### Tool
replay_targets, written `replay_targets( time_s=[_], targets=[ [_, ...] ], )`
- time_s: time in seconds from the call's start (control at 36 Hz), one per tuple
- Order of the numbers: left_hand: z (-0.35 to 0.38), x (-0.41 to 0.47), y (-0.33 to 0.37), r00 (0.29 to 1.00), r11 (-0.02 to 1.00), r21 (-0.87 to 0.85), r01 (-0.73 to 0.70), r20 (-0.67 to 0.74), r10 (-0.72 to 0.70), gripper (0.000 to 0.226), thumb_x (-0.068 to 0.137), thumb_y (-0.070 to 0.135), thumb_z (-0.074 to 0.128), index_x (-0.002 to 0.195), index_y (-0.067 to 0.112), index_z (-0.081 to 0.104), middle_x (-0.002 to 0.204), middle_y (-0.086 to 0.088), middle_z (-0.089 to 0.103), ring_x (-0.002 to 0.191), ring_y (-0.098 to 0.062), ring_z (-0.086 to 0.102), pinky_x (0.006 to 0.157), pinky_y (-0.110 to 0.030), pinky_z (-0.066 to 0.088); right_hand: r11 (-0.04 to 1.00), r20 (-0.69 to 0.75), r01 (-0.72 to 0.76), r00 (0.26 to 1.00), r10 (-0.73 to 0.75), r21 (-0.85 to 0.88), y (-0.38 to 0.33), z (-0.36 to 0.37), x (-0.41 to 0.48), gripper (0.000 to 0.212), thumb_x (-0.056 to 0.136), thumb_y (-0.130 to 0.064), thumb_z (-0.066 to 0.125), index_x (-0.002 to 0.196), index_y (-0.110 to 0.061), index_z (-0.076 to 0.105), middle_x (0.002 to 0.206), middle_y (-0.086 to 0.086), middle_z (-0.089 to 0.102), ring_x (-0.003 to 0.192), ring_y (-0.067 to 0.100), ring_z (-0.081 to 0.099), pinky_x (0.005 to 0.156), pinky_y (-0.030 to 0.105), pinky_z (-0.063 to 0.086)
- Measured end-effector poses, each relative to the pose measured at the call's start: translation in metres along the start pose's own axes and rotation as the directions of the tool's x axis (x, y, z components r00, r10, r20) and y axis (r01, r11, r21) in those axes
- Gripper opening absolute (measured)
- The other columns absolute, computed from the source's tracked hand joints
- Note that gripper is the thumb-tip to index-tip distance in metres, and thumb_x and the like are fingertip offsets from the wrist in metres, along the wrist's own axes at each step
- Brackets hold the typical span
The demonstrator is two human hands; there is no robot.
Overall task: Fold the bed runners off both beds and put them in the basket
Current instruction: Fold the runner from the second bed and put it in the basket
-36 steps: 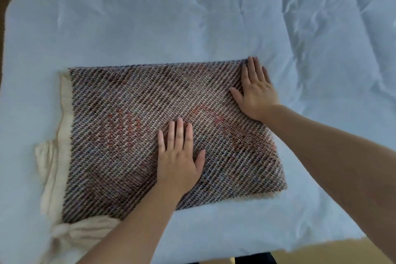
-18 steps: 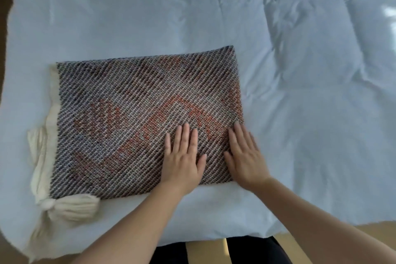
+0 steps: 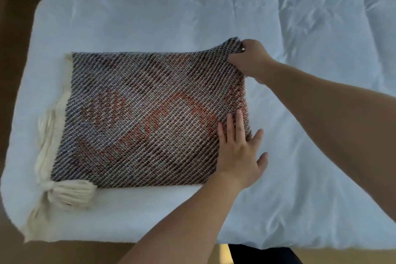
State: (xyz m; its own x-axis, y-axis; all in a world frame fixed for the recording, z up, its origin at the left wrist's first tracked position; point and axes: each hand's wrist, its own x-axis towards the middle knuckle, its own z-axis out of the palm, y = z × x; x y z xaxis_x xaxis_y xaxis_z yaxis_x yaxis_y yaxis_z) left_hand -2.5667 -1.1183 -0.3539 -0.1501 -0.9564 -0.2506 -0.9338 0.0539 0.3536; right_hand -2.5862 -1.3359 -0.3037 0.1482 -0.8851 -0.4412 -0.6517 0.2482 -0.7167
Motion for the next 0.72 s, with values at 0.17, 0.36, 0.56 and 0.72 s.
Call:
replay_targets(
  time_s=[0.17, 0.36, 0.56, 0.72],
  targets=[
    [-0.040, -0.017, 0.001, 0.993, 0.992, -0.072, 0.103, -0.058, -0.107, 0.064, 0.087, 0.055, 0.040, 0.145, 0.031, 0.025, 0.149, -0.026, -0.029, 0.139, -0.042, -0.024, 0.113, -0.060, -0.007, 0.989, 0.058, 0.100, 0.994, -0.094, -0.110, -0.069, 0.010, -0.020, 0.021, 0.079, -0.009, 0.054, 0.099, -0.005, 0.055, 0.083, 0.010, 0.060, 0.065, 0.028, 0.067, 0.053, 0.040, 0.060],
    [-0.114, -0.067, -0.033, 0.938, 0.928, -0.235, 0.289, -0.123, -0.323, 0.057, 0.077, 0.043, 0.054, 0.126, 0.019, 0.039, 0.150, -0.037, -0.009, 0.132, -0.045, 0.029, 0.105, -0.043, 0.032, 0.971, 0.045, 0.177, 0.984, -0.172, -0.161, -0.154, 0.057, -0.054, 0.035, 0.083, -0.009, 0.056, 0.116, -0.005, 0.045, 0.093, 0.007, 0.055, 0.073, 0.023, 0.058, 0.051, 0.033, 0.049],
    [-0.165, -0.122, -0.105, 0.882, 0.824, -0.399, 0.403, -0.070, -0.466, 0.045, 0.082, 0.014, 0.050, 0.124, 0.024, 0.038, 0.154, -0.012, 0.005, 0.106, -0.034, 0.058, 0.079, -0.031, 0.046, 0.980, 0.038, 0.131, 0.991, -0.127, -0.152, -0.214, 0.118, -0.078, 0.033, 0.081, -0.005, 0.052, 0.112, -0.008, 0.043, 0.083, 0.002, 0.052, 0.072, 0.026, 0.062, 0.064, 0.037, 0.054],
    [-0.170, -0.161, -0.191, 0.850, 0.793, -0.422, 0.440, -0.091, -0.519, 0.047, 0.081, 0.008, 0.055, 0.122, 0.021, 0.038, 0.141, -0.005, 0.026, 0.102, -0.024, 0.060, 0.078, -0.029, 0.051, 0.976, 0.041, 0.145, 0.989, -0.141, -0.164, -0.249, 0.184, -0.079, 0.038, 0.087, -0.004, 0.053, 0.123, -0.005, 0.039, 0.091, 0.005, 0.047, 0.064, 0.013, 0.047, 0.043, 0.025, 0.032]
  ],
)
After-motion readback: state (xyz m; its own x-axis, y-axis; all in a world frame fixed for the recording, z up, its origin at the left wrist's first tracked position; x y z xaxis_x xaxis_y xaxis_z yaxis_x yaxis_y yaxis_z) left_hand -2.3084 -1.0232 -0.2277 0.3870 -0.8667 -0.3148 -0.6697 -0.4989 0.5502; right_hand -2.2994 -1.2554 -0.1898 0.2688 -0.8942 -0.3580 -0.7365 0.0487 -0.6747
